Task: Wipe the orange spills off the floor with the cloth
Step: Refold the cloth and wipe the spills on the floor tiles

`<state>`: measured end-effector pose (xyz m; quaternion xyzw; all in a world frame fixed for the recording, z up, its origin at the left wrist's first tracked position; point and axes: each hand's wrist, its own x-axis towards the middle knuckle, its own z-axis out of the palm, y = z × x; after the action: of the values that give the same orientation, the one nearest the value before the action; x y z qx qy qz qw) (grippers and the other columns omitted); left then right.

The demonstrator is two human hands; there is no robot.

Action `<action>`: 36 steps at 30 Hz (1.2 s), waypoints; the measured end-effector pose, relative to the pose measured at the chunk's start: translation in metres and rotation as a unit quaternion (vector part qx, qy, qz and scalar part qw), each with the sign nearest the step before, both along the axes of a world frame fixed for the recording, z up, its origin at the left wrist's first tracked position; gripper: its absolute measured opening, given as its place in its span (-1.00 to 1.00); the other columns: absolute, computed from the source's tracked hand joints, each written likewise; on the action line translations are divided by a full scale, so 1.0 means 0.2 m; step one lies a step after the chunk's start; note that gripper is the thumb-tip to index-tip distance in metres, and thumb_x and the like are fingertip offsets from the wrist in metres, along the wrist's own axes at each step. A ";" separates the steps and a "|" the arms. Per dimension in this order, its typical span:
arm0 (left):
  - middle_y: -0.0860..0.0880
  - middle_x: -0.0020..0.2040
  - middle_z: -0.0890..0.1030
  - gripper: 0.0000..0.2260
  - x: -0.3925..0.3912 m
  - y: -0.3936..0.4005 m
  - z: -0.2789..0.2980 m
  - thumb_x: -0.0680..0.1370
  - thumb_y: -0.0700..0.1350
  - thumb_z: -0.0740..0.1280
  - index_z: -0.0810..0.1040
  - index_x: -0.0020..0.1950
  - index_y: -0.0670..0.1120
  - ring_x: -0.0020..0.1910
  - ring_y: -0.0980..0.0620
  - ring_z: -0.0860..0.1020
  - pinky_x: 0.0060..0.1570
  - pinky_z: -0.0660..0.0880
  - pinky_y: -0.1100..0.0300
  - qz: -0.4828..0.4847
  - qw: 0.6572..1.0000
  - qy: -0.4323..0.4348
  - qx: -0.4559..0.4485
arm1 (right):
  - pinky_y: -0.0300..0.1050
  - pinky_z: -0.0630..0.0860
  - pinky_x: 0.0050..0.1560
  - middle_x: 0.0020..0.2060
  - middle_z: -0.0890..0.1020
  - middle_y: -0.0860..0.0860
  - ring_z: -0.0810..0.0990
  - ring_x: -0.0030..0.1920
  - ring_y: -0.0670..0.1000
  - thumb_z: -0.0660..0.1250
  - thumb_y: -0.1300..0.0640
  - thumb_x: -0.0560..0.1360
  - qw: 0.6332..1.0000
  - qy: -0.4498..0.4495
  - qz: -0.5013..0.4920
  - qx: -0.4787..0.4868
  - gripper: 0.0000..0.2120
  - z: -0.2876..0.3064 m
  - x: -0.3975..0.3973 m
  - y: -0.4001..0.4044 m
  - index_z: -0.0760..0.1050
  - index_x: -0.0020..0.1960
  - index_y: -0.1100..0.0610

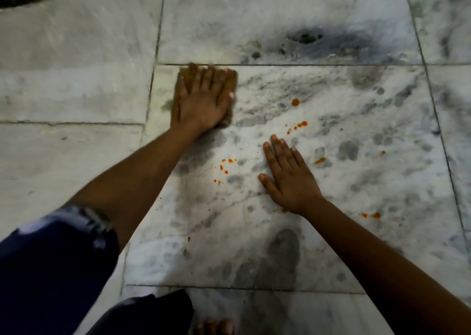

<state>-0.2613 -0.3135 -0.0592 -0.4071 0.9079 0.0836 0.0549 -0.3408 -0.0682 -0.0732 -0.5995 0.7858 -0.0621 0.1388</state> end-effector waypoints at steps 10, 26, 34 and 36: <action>0.03 0.56 0.02 -0.56 0.28 -0.04 0.06 0.63 0.13 0.02 0.09 0.51 0.19 0.53 -0.06 -0.03 0.40 -0.12 -0.27 0.100 0.995 0.019 0.023 | -0.16 -0.26 0.41 0.50 -0.05 0.12 -0.10 0.48 0.05 -0.42 -0.31 0.48 1.000 -0.006 0.009 -0.003 -0.18 0.01 -0.01 -0.01 -0.03 0.52 0.20; -0.11 0.48 0.27 -0.51 0.50 0.41 0.05 0.56 0.22 -0.04 0.27 0.46 0.14 0.47 -0.15 0.16 0.36 -0.02 -0.21 -0.042 0.999 0.034 0.001 | -0.17 -0.32 0.39 0.40 -0.35 -0.04 -0.31 0.44 -0.10 -0.71 -0.41 0.16 0.997 -0.010 -0.030 0.071 0.06 0.06 0.04 0.18 -0.28 0.51 0.11; -0.01 0.56 0.05 -0.51 0.07 0.52 0.02 0.58 0.18 -0.11 0.02 0.52 0.17 0.53 -0.03 -0.03 0.43 -0.20 -0.17 -0.090 0.996 0.013 0.009 | -0.13 -0.17 0.43 0.49 0.08 0.11 0.03 0.49 0.04 -0.32 -0.32 0.51 0.997 -0.046 -0.064 0.017 -0.20 0.05 0.08 0.14 0.08 0.50 0.23; -0.03 0.54 0.14 -0.49 0.21 0.65 0.03 0.56 0.18 -0.11 0.11 0.51 0.15 0.52 -0.06 0.06 0.44 -0.15 -0.14 -0.142 0.989 0.028 0.014 | -0.12 -0.14 0.43 0.49 0.13 0.14 0.09 0.49 0.09 -0.19 -0.28 0.55 0.997 -0.049 -0.058 0.017 -0.26 0.04 0.08 0.12 0.11 0.49 0.24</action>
<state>-0.2199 -0.1832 -0.0535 -0.2709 0.9564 0.0987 0.0460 -0.3239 -0.0445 -0.0654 -0.5469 0.8123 -0.0860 0.1835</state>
